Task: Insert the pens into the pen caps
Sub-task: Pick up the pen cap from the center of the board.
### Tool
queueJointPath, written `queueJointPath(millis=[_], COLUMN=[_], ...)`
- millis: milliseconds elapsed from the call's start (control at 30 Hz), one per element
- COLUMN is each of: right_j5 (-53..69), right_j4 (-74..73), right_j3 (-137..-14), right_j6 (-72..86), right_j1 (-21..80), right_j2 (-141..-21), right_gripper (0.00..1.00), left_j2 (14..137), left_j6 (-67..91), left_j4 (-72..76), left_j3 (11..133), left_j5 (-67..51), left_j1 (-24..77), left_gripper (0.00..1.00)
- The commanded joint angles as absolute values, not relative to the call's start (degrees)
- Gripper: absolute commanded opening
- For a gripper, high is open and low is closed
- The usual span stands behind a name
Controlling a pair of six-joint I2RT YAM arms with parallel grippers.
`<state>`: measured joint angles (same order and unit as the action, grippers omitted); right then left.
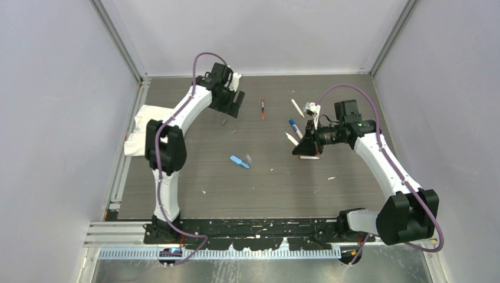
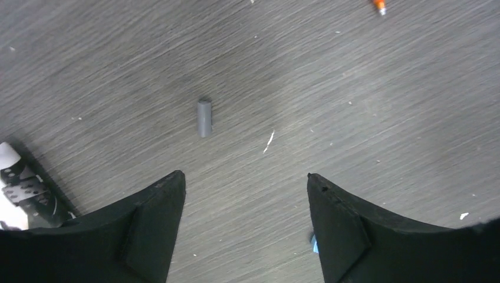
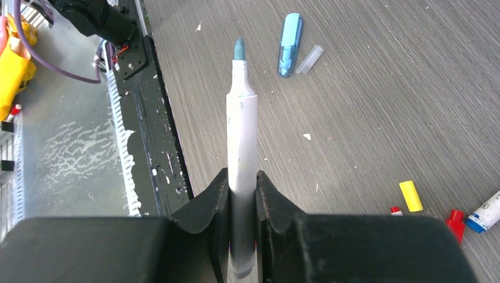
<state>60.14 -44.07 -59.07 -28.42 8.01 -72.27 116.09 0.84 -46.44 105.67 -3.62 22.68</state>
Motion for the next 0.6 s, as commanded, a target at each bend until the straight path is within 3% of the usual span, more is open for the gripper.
queueJointPath(millis=[0, 267, 567], right_j5=[59.9, 59.7, 59.8], right_j4=[-44.2, -45.1, -45.4], right_j3=[-61.7, -61.9, -62.1], right_j6=[-28.7, -29.1, -29.3], right_j1=[7.7, 7.8, 7.6], right_j2=[-71.8, -73.3, -74.9], right_gripper=[0.01, 0.01, 0.01], left_j2=[122.7, 134.1, 140.6], left_j6=[-5.4, -8.9, -9.4], left_j4=[-55.6, -62.8, -64.2], left_j3=[114.0, 125.9, 132.9], left_j5=[-7.5, -8.8, -8.3], left_j1=[20.4, 17.9, 17.8], left_gripper=[0.73, 0.48, 0.44])
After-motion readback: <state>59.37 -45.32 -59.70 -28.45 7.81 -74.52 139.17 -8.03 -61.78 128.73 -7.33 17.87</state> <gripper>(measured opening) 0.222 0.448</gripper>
